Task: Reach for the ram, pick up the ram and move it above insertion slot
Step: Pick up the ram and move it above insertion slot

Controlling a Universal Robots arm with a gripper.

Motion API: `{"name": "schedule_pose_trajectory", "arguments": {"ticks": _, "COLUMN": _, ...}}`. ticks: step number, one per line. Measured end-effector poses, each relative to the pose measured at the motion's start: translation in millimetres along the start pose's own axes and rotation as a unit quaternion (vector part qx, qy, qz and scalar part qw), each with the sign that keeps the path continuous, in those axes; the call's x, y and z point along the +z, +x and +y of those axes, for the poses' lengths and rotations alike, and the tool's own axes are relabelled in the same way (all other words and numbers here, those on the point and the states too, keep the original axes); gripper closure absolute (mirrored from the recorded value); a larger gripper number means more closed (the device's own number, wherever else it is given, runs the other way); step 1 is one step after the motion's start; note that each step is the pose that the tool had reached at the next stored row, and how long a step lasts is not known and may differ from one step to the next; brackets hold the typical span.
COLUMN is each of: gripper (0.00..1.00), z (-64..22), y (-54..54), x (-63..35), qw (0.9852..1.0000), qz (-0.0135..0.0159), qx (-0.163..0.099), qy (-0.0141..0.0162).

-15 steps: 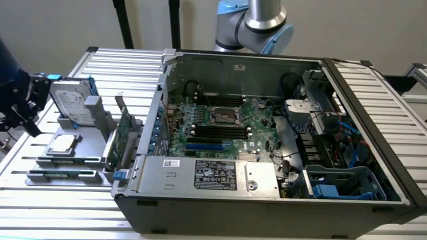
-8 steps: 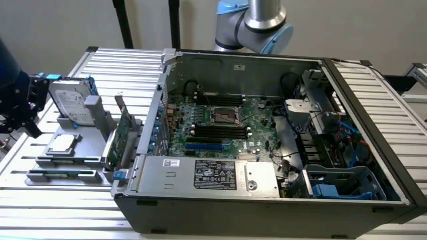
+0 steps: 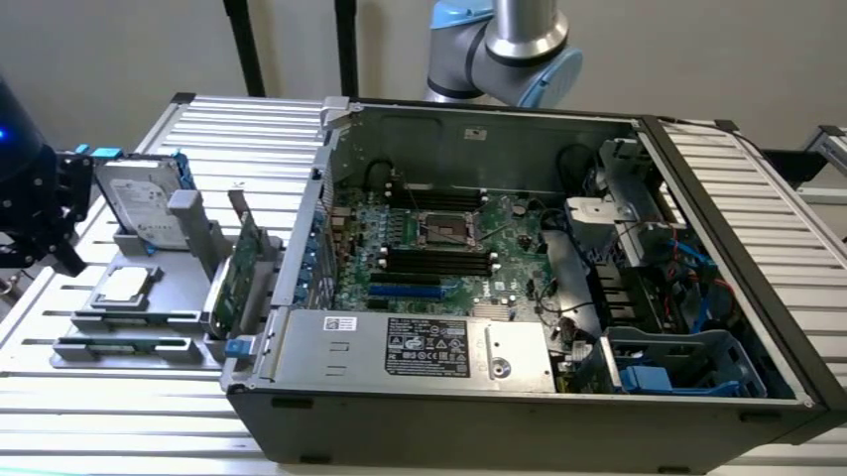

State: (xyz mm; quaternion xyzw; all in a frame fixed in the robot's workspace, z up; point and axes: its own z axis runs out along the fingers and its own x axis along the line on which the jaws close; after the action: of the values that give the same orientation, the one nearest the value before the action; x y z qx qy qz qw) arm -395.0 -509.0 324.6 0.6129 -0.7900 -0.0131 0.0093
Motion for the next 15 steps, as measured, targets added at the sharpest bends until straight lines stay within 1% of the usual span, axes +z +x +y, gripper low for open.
{"name": "schedule_pose_trajectory", "arguments": {"ticks": 3, "gripper": 0.89, "z": 0.0, "y": 0.0, "x": 0.6, "qw": 0.9996, "qz": 0.0006, "qx": -0.028, "qy": 0.0014}}
{"name": "schedule_pose_trajectory", "arguments": {"ticks": 6, "gripper": 0.89, "z": 0.0, "y": 0.0, "x": 0.8, "qw": 0.9986, "qz": 0.001, "qx": -0.053, "qy": 0.0027}}
{"name": "schedule_pose_trajectory", "arguments": {"ticks": 8, "gripper": 0.89, "z": 0.0, "y": 0.0, "x": 0.8, "qw": 0.9983, "qz": 0.0011, "qx": -0.059, "qy": 0.0028}}
{"name": "schedule_pose_trajectory", "arguments": {"ticks": 11, "gripper": 0.88, "z": 0.0, "y": 0.0, "x": 0.8, "qw": 0.9983, "qz": 0.0011, "qx": -0.059, "qy": 0.0028}}
{"name": "schedule_pose_trajectory", "arguments": {"ticks": 14, "gripper": 0.7, "z": 0.0, "y": 0.0, "x": 0.8, "qw": 0.9983, "qz": 0.0011, "qx": -0.059, "qy": 0.0028}}
{"name": "schedule_pose_trajectory", "arguments": {"ticks": 15, "gripper": 0.7, "z": 0.0, "y": 0.0, "x": 1.1, "qw": 0.9983, "qz": 0.0011, "qx": -0.059, "qy": 0.0028}}
